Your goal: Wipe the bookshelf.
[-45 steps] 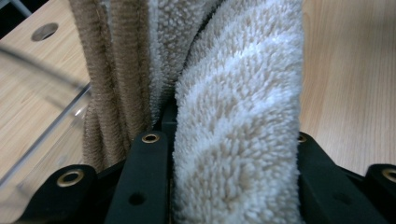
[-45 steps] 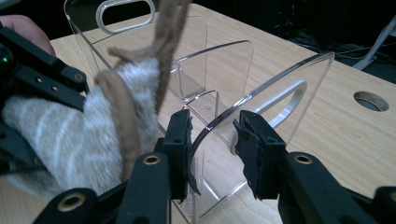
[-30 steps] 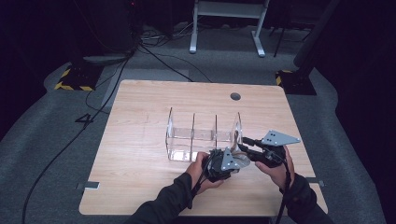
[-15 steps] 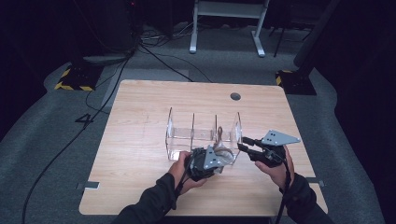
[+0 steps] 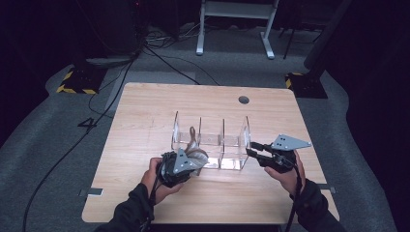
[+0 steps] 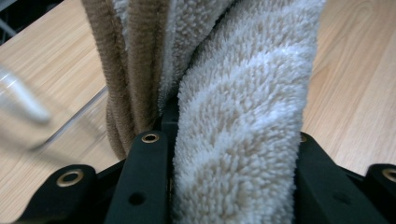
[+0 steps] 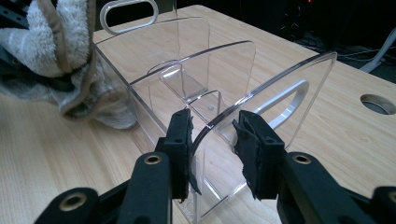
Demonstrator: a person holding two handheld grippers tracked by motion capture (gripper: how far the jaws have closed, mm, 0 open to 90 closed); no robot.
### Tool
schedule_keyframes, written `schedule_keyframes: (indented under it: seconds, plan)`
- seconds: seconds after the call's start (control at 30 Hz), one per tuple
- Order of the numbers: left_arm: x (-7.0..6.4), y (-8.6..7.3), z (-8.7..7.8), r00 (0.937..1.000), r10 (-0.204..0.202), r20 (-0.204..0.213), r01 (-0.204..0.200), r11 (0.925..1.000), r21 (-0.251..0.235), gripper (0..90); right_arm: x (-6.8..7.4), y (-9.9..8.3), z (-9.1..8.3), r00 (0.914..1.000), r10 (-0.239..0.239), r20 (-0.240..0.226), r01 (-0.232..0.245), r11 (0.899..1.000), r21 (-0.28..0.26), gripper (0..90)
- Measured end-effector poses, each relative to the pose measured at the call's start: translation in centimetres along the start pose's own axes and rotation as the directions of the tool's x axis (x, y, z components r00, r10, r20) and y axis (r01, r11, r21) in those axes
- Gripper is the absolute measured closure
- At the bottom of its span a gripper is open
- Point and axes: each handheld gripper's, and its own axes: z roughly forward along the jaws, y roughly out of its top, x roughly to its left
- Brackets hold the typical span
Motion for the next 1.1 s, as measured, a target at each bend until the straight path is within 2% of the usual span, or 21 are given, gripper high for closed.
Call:
schedule_keyframes:
  seconds: [0.23,0.37,0.47,0.57,0.67,0.73,0.83,0.93,1.1]
  plan:
    - [1.6,-2.0,-1.5,0.9977,-0.053,-0.042,0.053,0.9985,-0.014,66.6,0.0,0.0,0.0,1.0,0.002,0.001,-0.002,1.0,-0.001,66.2]
    - [2.1,-2.5,-1.9,0.9961,-0.08,-0.037,0.079,0.9965,-0.029,66.8,0.0,0.0,0.0,1.0,0.002,-0.001,-0.002,1.0,-0.002,66.2]
    - [2.2,-2.5,-1.9,0.9973,-0.069,-0.026,0.068,0.9972,-0.029,67.8,0.0,0.0,0.0,1.0,0.002,-0.001,-0.002,1.0,-0.002,66.2]
    - [1.9,-2.1,-1.6,0.998,-0.06,-0.019,0.059,0.9977,-0.035,68.5,0.0,0.0,0.0,1.0,0.002,-0.003,-0.002,1.0,-0.003,66.3]
    - [1.7,-1.5,-0.9,0.9976,-0.07,0.0,0.069,0.9966,-0.044,69.5,0.0,0.0,0.0,1.0,0.002,-0.002,-0.002,1.0,-0.002,66.2]
    - [1.5,-1.3,-0.8,0.998,-0.062,0.0,0.062,0.9972,-0.041,69.7,0.0,0.0,0.0,1.0,0.001,-0.001,-0.001,1.0,-0.001,66.2]
    - [0.9,-0.5,0.0,0.9984,-0.051,0.022,0.052,0.9972,-0.054,69.8,0.0,0.0,0.0,1.0,0.002,0.0,-0.002,1.0,0.0,66.2]
    - [-0.1,0.7,1.1,0.9991,-0.016,0.039,0.019,0.9978,-0.064,70.2,0.0,0.0,0.0,1.0,0.004,0.003,-0.004,1.0,0.0,66.2]
    - [-1.4,2.3,2.6,0.9979,0.009,0.064,-0.004,0.9975,-0.071,70.8,0.0,0.0,0.0,1.0,0.005,0.008,-0.005,1.0,-0.001,66.2]
